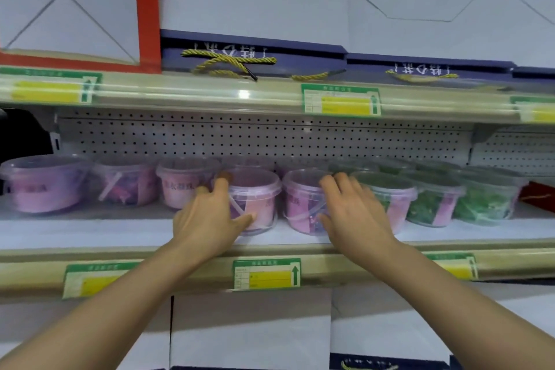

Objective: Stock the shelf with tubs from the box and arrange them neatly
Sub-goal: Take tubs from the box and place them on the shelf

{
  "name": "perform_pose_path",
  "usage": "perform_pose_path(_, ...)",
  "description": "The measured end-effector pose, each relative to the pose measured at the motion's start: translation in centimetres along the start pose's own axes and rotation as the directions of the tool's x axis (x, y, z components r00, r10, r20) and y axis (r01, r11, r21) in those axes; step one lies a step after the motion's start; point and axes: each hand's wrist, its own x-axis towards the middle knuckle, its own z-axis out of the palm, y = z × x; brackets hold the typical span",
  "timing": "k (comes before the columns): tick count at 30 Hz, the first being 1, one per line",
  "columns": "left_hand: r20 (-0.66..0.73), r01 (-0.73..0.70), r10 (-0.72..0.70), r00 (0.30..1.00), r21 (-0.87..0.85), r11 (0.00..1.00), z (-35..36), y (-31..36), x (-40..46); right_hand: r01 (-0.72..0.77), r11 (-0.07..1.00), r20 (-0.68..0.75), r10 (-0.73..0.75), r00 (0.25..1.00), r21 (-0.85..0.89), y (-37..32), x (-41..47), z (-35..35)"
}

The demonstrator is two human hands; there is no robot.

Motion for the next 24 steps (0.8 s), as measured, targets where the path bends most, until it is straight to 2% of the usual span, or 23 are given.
perform_pose_path(2, -0.039, -0.036, 0.037, 0.999, 0.023, 0.999, 0.0, -0.1, -0.5, 0.029, 0.999, -0.011, -0.029, 1.000, -0.013, -0.1, -0.8, -0.4)
perform_pose_path(7, -0.172, -0.170, 0.216, 0.961, 0.244, 0.955, -0.2, 1.0, -1.8, 0.070, 0.997, 0.052, -0.069, 0.996, -0.020, 0.3, -2.9, -1.9)
perform_pose_path(15, -0.162, -0.418, 0.445, 0.881, 0.174, 0.892, 0.8, 6.6, -8.2, 0.126, 0.983, 0.045, -0.133, 0.990, 0.131, 3.4, -9.6, -4.7)
perform_pose_path(19, -0.090, -0.422, 0.430, 0.898, 0.095, 0.901, 3.5, 10.9, -13.6, 0.140, 0.975, 0.128, -0.163, 0.978, 0.171, 7.0, -15.1, -4.5)
perform_pose_path(24, 0.123, -0.323, 0.312, 0.942, 0.086, 0.943, 9.3, 15.8, -20.1, 0.143, 0.965, 0.297, -0.205, 0.932, 0.218, 12.1, -22.8, -3.1)
